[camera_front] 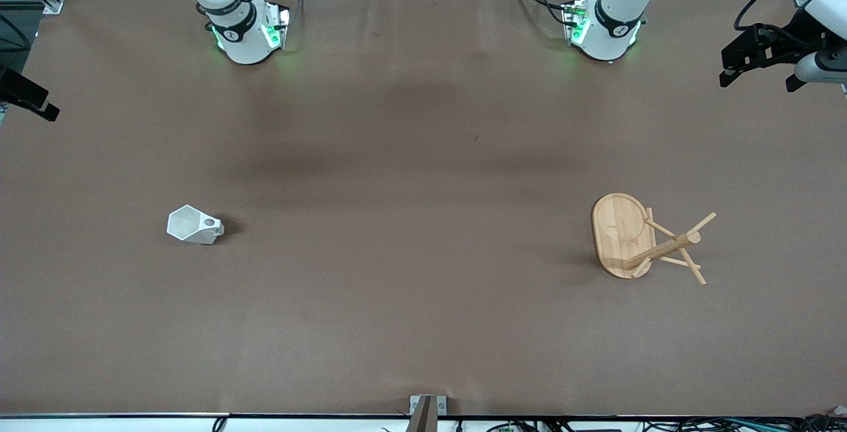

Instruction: Hang cup on rack

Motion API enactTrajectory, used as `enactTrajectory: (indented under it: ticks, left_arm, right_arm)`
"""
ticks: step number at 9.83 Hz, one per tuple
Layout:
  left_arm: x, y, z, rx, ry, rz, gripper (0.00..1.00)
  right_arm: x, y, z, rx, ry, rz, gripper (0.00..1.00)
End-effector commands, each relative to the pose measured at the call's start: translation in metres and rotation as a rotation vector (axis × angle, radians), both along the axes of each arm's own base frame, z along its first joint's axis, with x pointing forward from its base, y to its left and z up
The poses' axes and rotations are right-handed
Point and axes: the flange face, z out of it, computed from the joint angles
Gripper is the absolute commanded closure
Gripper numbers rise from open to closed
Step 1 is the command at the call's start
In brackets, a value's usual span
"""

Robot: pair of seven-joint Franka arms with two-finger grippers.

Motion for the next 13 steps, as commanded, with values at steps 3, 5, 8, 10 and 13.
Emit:
enactTrajectory:
  ticks: [3,5,8,10,13]
  left_arm:
    - [0.004,0.001,-0.012,0.018,0.039,-0.003,0.00]
    - [0.006,0.006,-0.015,0.016,0.044,-0.005,0.00]
    - [0.008,0.008,-0.018,0.016,0.050,0.015,0.00]
    - [0.008,0.015,-0.018,0.016,0.052,0.027,0.00]
    - [0.009,0.013,-0.020,0.016,0.055,0.024,0.00]
  right_arm:
    - [0.000,-0.003,0.002,-0.016,0.004,-0.005,0.00]
    - [0.000,-0.002,0.001,-0.011,0.007,-0.001,0.00]
    - [0.003,-0.004,-0.008,-0.009,0.025,0.017,0.00]
    - [0.027,-0.011,-0.048,0.003,0.077,0.057,0.00]
    - [0.063,-0.009,-0.132,0.008,0.104,0.121,0.00]
